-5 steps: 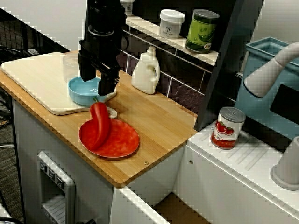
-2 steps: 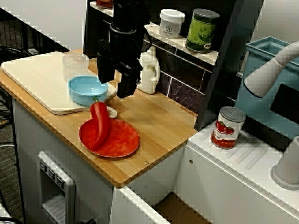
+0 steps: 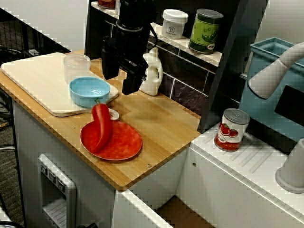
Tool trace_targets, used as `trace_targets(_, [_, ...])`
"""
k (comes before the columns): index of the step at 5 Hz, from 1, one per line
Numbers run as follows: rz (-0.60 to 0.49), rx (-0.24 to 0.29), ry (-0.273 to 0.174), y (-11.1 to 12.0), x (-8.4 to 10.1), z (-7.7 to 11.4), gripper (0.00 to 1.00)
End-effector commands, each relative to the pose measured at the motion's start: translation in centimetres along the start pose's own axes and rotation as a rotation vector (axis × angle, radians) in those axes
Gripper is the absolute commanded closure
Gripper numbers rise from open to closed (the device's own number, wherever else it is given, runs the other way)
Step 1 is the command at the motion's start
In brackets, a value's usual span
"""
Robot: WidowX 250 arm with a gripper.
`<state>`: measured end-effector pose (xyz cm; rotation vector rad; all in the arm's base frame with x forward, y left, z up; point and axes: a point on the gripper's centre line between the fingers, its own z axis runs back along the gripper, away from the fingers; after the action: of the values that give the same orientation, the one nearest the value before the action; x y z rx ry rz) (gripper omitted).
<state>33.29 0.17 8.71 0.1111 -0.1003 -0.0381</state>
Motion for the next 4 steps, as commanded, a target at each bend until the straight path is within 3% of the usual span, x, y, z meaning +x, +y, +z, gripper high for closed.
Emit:
trace_targets(1, [0.022, -0.005, -0.053, 2.6, 1.1, 2.2, 0.00])
trace_targets(3, [0.048, -0.025, -0.054, 5.6, 1.0, 2.5, 0.00])
trace_targets(4, [0.056, -0.001, -0.056, 6.6, 1.1, 1.8, 0.00])
